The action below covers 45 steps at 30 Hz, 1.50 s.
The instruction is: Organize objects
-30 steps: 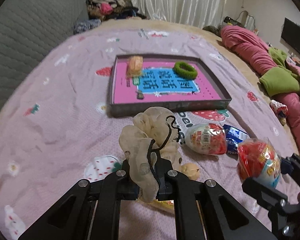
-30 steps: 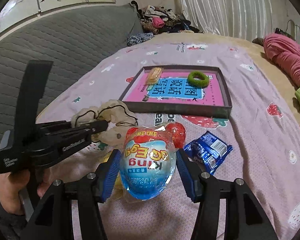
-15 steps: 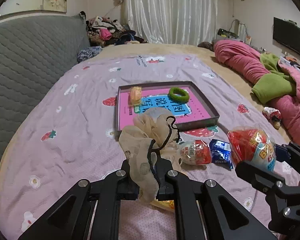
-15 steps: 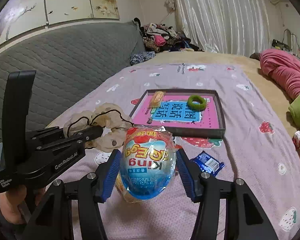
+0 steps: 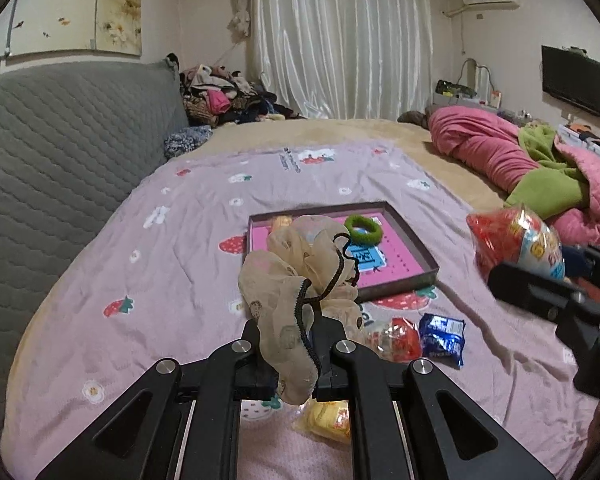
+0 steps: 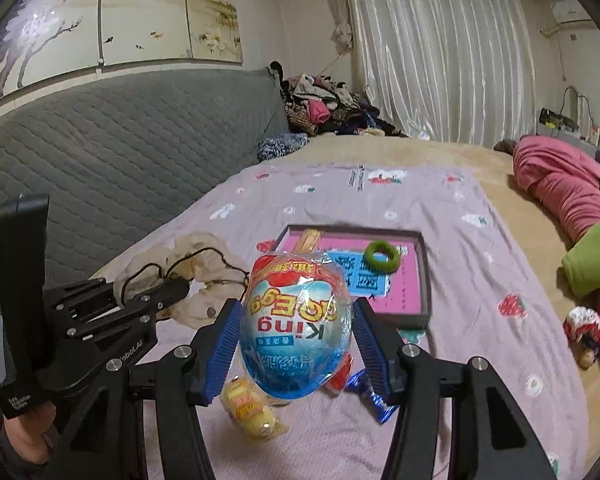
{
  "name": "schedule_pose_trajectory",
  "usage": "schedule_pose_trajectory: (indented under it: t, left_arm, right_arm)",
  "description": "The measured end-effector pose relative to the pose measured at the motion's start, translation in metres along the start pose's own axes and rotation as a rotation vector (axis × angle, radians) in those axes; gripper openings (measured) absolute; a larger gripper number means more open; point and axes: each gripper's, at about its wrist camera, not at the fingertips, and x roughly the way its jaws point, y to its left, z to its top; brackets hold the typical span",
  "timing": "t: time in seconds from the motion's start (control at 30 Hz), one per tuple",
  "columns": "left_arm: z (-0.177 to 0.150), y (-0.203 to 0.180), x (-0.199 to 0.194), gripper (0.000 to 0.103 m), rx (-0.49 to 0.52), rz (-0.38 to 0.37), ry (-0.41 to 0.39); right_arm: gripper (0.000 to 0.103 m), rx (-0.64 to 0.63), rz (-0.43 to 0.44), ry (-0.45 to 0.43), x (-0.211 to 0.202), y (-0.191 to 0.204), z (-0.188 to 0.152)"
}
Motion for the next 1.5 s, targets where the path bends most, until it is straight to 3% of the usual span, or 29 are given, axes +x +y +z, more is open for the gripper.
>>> schedule_pose_trajectory:
  t: [0.43,0.83,1.2,1.5]
  left_arm:
    - [0.035,-0.002,0.020,0.011,0.020,0.024,-0.033]
    - [0.070,0.002,0.053,0.011,-0.008,0.045,-0.063]
    - [0.088,0.008,0.127,0.011,-0.048,0.050,-0.022]
    - [0.075,0.019,0.196,0.011,-0.092,0.036,0.029]
  right_arm:
    - [0.056,-0.039,-0.021,-0.093,-0.005,-0.012,0.047]
    - [0.056,-0.061,-0.032,-0.119,0.022,-0.040,0.080]
    - [0.056,-0.071,-0.042,-0.121,0.069,-0.067,0.088]
    - [0.056,-0.053,-0.061,-0.069,0.131,-0.094,0.074]
